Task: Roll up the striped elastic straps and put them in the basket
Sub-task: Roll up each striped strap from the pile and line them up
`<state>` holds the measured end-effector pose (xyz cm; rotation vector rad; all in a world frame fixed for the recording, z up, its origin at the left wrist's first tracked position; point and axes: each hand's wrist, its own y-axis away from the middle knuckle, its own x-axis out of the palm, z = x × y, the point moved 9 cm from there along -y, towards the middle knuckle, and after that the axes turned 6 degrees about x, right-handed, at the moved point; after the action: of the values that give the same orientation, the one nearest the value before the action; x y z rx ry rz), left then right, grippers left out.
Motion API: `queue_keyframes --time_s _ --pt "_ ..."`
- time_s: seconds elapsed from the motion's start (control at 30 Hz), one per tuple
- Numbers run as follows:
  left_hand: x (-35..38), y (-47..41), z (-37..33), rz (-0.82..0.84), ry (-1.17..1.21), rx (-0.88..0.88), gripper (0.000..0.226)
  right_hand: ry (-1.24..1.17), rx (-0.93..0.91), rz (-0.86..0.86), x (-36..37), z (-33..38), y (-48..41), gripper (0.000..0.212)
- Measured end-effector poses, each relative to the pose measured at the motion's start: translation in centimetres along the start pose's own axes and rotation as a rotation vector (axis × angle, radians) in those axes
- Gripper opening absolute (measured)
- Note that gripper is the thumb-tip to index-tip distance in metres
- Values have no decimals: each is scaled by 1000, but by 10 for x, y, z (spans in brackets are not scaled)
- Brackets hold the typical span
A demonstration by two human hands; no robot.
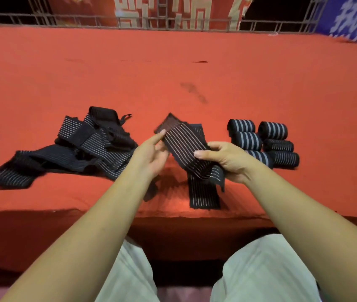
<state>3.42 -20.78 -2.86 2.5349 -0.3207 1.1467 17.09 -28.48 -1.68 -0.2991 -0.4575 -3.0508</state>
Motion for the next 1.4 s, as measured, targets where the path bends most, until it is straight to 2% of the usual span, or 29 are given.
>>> queue_keyframes --time_s 0.1,0.17,0.23,0.33,0.43,0.53,0.67,0.73,0.8,0.87,0.93,1.0,1.03,1.07,1.13,1.17,1.27,1.3,1.33,1.4 --pt "-1 1 -14 -33 -136 114 31 183 110 -23 -9 -13 2 31" --pt "4 7 -22 -9 -316 181 32 270 151 -53 -12 -10 2 42" --pt "17 16 -24 97 -484 194 28 231 111 -116 -18 5 -3 53" --pt "33 25 -20 270 -614 188 25 213 -1 -157 -18 34 -6 30" --pt "35 30 -20 286 -682 200 26 345 -89 -191 -18 56 -4 8" --pt "28 29 -17 248 -652 169 27 365 -134 -192 -19 74 -5 10" --pt "29 28 -3 294 -735 127 26 370 -157 -221 -23 89 -6 13" --pt "32 33 7 371 -736 59 28 353 -172 -276 -30 95 -7 16" --pt "35 39 23 526 -809 -39 29 280 -182 -348 -41 100 -6 17" --pt "34 40 28 567 -880 -32 28 176 -164 -358 -44 97 -5 26" --pt "39 34 14 431 -729 64 25 133 -111 -267 -37 83 -6 44" --pt "40 24 -6 263 -553 174 16 163 12 -103 -24 58 -8 69" --pt "40 20 -14 203 -501 209 14 216 77 -26 -18 43 -8 72" --pt "38 14 -19 157 -466 219 13 282 134 41 -12 28 -7 64" --pt "28 3 -26 71 -428 219 12 404 222 114 -8 0 -7 33" --pt "22 -3 -29 35 -421 217 13 463 251 127 -11 -12 -7 30" --pt "-3 -18 -30 -53 -487 182 11 526 280 153 -16 -31 -6 45" --pt "-16 -22 -31 -105 -583 175 17 483 259 151 -16 -29 -5 42" --pt "-32 -28 -33 -185 -714 170 33 422 232 146 -16 -24 -4 39" --pt "-59 -30 -41 -368 -981 157 75 328 169 123 -16 -11 -4 38"
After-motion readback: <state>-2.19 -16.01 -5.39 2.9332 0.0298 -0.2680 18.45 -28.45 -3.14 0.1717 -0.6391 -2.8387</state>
